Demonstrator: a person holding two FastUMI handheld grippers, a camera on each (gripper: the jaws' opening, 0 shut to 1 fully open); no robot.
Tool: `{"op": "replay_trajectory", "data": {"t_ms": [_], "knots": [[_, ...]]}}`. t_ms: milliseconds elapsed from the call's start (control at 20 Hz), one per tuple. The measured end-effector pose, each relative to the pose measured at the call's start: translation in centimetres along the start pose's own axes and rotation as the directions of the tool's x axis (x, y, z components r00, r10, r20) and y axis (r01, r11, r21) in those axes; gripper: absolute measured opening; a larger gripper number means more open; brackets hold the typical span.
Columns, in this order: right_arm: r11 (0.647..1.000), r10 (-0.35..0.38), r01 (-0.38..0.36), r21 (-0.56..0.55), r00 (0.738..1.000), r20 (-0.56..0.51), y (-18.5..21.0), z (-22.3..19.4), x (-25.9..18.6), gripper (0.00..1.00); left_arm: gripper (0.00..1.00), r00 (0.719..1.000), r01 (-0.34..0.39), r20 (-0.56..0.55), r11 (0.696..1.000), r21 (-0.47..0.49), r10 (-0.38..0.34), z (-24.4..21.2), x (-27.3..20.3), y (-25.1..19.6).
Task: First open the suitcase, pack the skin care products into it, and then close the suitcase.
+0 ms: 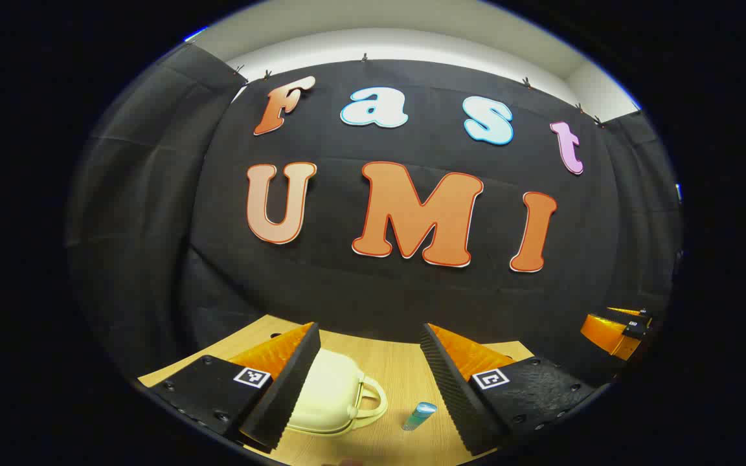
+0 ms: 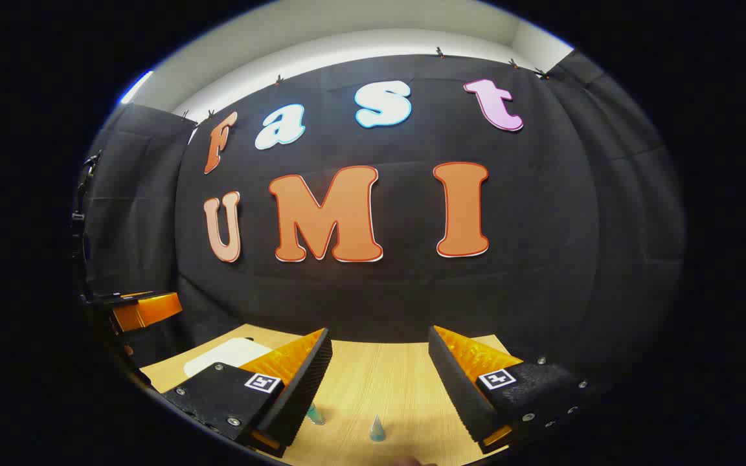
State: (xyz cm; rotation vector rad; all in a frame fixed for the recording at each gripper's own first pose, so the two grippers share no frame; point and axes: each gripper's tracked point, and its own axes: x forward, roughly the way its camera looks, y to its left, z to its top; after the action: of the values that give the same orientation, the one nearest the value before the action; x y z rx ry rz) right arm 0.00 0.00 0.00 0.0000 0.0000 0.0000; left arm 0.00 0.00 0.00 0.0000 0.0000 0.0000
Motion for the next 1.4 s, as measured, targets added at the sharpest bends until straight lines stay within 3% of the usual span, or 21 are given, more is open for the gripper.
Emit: {"op": "replay_trajectory", "data": {"t_ms": [500,950,1200,1400], "knots": [[0.993,-0.119,0.119,0.009,0.993,-0.026,2.4,-1.0,1.1,0.95,0.97,0.993,0.114,-0.011,0.99,0.084,-0.113,1.1,4.3,2.1],[0.993,-0.12,0.12,0.001,0.991,-0.056,4.6,-1.7,2.4,0.95,0.97,0.992,0.127,-0.016,0.985,0.115,-0.126,1.0,6.0,3.7],[0.992,-0.127,0.127,-0.007,0.987,-0.095,3.2,-2.9,2.7,0.95,0.97,0.995,0.102,-0.021,0.97,0.221,-0.099,-0.3,6.4,3.4],[0.99,-0.14,0.14,-0.011,0.981,-0.133,1.8,-4.3,2.3,0.95,0.96,0.993,0.112,-0.062,0.933,0.342,-0.097,-3.3,6.8,2.2]]}}
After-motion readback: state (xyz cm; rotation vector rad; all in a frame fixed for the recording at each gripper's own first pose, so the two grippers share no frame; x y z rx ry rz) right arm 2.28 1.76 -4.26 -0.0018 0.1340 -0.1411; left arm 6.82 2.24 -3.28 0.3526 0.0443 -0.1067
